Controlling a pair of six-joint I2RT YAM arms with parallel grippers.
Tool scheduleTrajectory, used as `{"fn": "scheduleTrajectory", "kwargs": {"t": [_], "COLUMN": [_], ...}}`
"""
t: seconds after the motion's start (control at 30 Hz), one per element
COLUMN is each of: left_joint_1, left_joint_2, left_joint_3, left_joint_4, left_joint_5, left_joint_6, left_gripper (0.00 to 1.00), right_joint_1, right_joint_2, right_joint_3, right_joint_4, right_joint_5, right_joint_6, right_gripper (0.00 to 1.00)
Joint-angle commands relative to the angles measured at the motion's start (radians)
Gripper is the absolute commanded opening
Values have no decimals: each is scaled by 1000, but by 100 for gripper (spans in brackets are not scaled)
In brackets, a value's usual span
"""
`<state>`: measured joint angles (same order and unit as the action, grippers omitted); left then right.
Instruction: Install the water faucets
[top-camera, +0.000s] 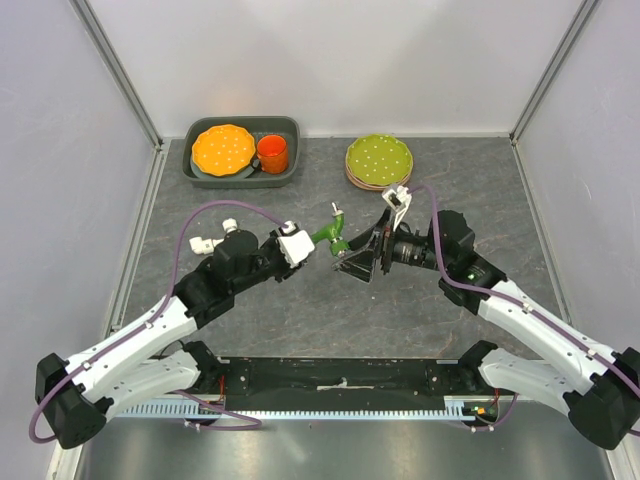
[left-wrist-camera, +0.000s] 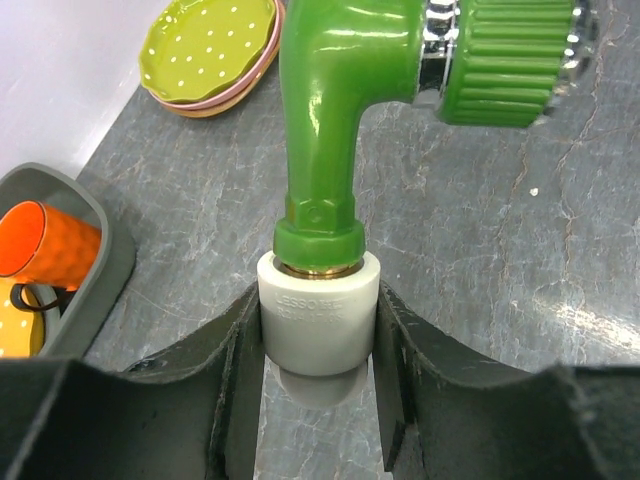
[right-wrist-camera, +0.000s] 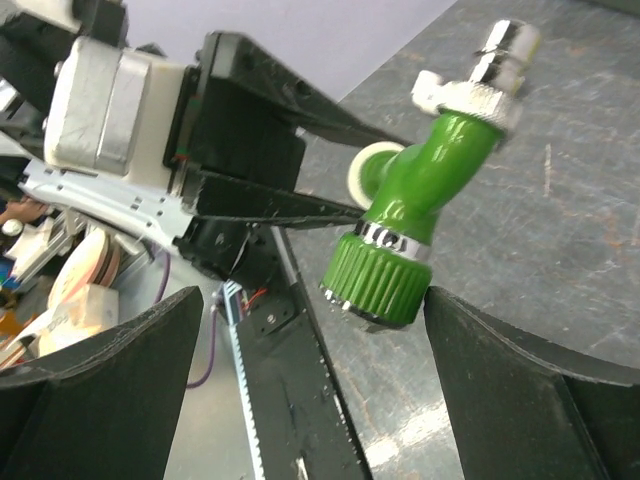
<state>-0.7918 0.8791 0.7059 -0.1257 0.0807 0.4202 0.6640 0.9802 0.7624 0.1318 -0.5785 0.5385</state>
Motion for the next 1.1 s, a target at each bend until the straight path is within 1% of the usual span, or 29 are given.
{"fn": "scheduleTrajectory", "kwargs": {"t": [0.0,0.1,0.23,0.37,0.53,0.7,0.77,0.87,0.9,0.97,1.0,1.03,1.07], "left_joint_1": [8,9,8,8,6,6,8,16,26,40,54,60,66], "left_joint_2": [6,18,26,18,12,1,-5,-12,-15,-22,-20,-19,-17], "left_joint_3": [63,73,89,89,92,96,101,107,109,115,119,127,130], "left_joint_4": [32,12,-17,-29,-48,-57,-58,-72,-75,-86,-89,-97,-112], "left_joint_5": [-4,-22,-22,8,-1,39,62,82,94,157,181,238,269], "left_joint_6": [-58,-58,-40,-23,-9,-18,-27,-38,-41,-47,-49,-46,-43], "left_gripper": [2,2,2,2,2,2,2,2,2,2,2,2,2], "right_joint_1": [13,16,16,16,14,-3,-18,-33,-33,-35,-35,-35,-34], "right_joint_2": [15,37,57,78,115,118,123,91,78,38,31,17,15], "right_joint_3": [1,21,55,113,186,212,221,212,206,198,198,198,198], "right_joint_4": [98,98,118,118,127,103,72,39,26,-24,-49,-90,-110], "right_joint_5": [-118,-158,-158,-94,-93,-3,8,14,28,45,39,32,-3], "right_joint_6": [37,43,38,5,-5,-93,-121,-214,-304,-420,-475,-579,-621], "right_gripper": [97,95,94,93,92,95,95,97,98,98,98,98,98]}}
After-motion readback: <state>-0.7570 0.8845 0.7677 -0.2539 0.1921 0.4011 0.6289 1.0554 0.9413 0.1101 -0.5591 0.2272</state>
